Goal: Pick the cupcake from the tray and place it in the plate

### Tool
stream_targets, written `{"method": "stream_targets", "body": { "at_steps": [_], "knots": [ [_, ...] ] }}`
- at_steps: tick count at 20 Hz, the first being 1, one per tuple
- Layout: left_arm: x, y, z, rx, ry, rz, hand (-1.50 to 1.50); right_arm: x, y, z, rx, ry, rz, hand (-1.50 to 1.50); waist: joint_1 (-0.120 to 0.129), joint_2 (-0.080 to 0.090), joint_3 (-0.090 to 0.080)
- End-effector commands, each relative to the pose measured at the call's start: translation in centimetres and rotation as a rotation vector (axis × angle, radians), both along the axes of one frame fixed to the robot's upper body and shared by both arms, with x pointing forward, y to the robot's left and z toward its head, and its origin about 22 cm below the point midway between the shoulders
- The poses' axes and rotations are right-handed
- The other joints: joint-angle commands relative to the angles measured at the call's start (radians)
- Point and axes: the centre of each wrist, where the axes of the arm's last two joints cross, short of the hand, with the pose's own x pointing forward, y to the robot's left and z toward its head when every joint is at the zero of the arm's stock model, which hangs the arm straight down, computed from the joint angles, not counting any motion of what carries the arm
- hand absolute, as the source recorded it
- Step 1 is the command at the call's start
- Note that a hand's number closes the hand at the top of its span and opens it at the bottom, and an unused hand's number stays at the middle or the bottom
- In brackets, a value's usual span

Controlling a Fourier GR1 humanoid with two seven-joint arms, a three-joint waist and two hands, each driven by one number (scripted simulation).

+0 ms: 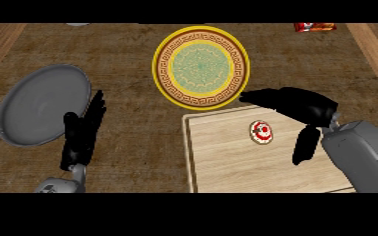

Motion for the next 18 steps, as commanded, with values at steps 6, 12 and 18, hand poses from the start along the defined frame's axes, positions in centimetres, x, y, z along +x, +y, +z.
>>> {"method": "stream_targets", "body": {
  "at_steps": [6, 12, 18],
  "knots": [
    [-1.1, 2.2, -1.4, 0.006, -0.002, -0.004, 0.00, 0.2, 3.4, -1.7, -0.017, 0.019, 0.001, -1.50, 0.001, 0.000, 0.000],
    [0.3, -0.9, -0.1, 0.017, 0.013, 0.025, 0.00, 0.1, 0.4, -0.6, -0.050, 0.015, 0.014, -1.50, -0.003, -0.001, 0.000],
    [-1.2, -1.1, -1.7, 0.012, 0.006, 0.003, 0.00, 0.5, 2.4, -3.8, 0.007, -0.064, 0.065, 1.50, 0.000, 0.000, 0.000]
  ]
}}
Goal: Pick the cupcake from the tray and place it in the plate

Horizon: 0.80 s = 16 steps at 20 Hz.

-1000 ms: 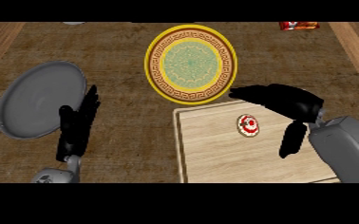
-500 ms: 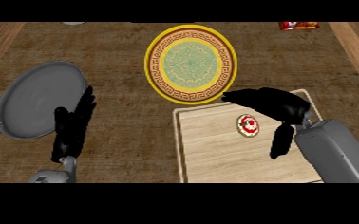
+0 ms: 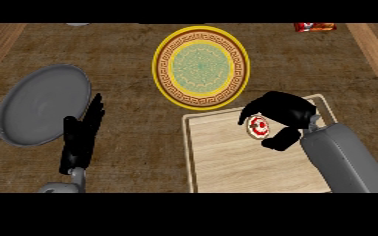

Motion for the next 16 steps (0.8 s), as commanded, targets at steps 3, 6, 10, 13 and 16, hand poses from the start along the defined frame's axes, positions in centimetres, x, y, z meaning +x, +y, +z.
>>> {"method": "stream_targets", "body": {
  "at_steps": [3, 6, 10, 13, 16],
  "knots": [
    [0.8, -1.1, 0.6, -0.005, -0.009, 0.007, 0.00, 0.2, -0.9, -0.8, 0.016, -0.074, 0.050, 1.50, -0.001, 0.000, 0.000],
    [0.6, -0.8, 0.8, 0.004, -0.005, 0.013, 0.00, -0.4, 1.1, -0.6, 0.039, -0.113, 0.019, 1.50, -0.003, -0.001, 0.000],
    [1.3, -1.1, 1.0, -0.010, -0.019, -0.023, 0.00, 1.4, 11.0, 0.1, 0.044, -0.150, -0.268, 1.50, 0.029, 0.008, -0.003],
    [1.0, -1.7, 1.1, -0.005, -0.024, -0.072, 0.00, 1.8, 11.2, 0.0, 0.015, -0.188, -0.491, 1.50, 0.076, 0.015, -0.004],
    [1.5, -1.8, 1.5, 0.006, -0.034, -0.092, 0.00, 3.1, 12.3, 2.4, 0.016, -0.312, -0.689, 1.50, 0.107, 0.017, -0.002]
  ]
}}
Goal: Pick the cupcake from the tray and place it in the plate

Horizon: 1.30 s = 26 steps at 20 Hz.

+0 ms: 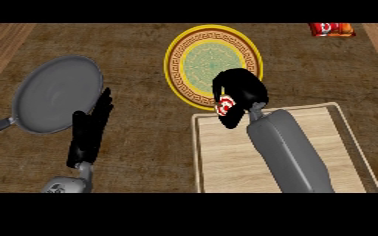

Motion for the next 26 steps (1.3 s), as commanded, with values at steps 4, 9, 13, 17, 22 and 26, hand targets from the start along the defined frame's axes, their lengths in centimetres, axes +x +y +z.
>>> {"method": "stream_targets", "body": {
  "at_steps": [4, 9, 13, 17, 22, 26],
  "knots": [
    [1.2, -1.5, 0.5, -0.006, -0.001, -0.074, 0.00, 1.3, 6.0, 5.2, 0.004, -0.261, -0.378, 1.50, 0.053, 0.003, 0.000],
    [1.0, -1.4, 0.1, 0.001, 0.015, -0.088, 0.00, 1.3, 9.9, 9.1, 0.092, -0.492, -0.520, 1.50, 0.063, 0.001, -0.001],
    [1.4, -1.5, -0.1, -0.005, 0.009, -0.060, 0.00, 1.1, 12.6, 10.3, 0.095, -0.630, -0.647, 1.50, 0.040, 0.001, -0.001],
    [1.5, -0.8, -0.3, 0.005, 0.002, -0.045, 0.00, 2.4, 14.1, 12.1, 0.091, -0.624, -0.767, 1.50, 0.024, 0.002, -0.001],
    [0.8, -0.6, -0.7, 0.012, 0.009, -0.003, 0.00, 3.9, 13.4, 11.3, 0.123, -0.570, -0.831, 1.50, 0.002, 0.000, 0.001],
    [2.1, 0.0, -0.7, -0.006, 0.003, 0.013, 0.00, 5.3, 11.9, 8.7, 0.074, -0.559, -0.852, 1.50, -0.028, 0.002, 0.001]
  ]
}}
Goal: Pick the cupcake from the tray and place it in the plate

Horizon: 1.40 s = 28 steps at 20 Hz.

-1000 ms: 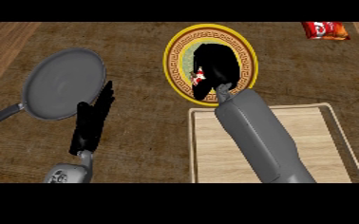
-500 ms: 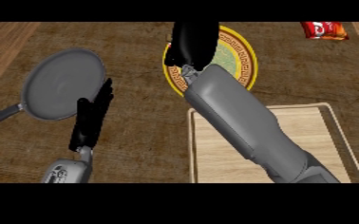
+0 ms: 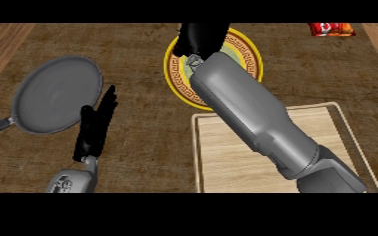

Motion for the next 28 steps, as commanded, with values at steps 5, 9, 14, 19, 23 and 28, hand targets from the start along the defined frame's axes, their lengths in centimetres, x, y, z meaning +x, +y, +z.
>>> {"method": "stream_targets", "body": {
  "at_steps": [5, 9, 14, 19, 23, 28],
  "knots": [
    [-1.0, 0.7, -0.8, -0.002, 0.003, 0.015, 0.00, 2.5, -1.2, -1.2, 0.088, 0.067, -0.139, 1.50, -0.025, -0.003, 0.001],
    [0.1, 1.4, -0.4, -0.006, 0.016, 0.009, 0.00, 3.2, -3.3, -5.1, 0.099, 0.152, -0.160, 1.50, -0.018, 0.004, 0.001],
    [-0.4, 0.1, -0.2, -0.009, 0.004, 0.014, 0.00, 4.3, -4.9, -5.4, 0.184, 0.322, -0.100, 1.50, -0.024, 0.004, 0.002],
    [-0.2, 1.6, 1.2, -0.013, -0.004, 0.030, 0.00, 4.1, -6.9, -8.8, 0.251, 0.519, -0.073, -1.50, -0.024, 0.002, 0.002],
    [0.7, -0.4, 1.2, 0.003, -0.018, 0.020, 0.00, 4.0, -6.9, -9.1, 0.256, 0.505, 0.045, -1.50, -0.022, 0.002, 0.002],
    [-1.2, 1.4, 0.8, -0.012, -0.008, 0.041, 0.00, 4.2, -6.8, -6.7, 0.428, 0.261, 0.189, -1.50, -0.042, -0.008, 0.003]
  ]
}}
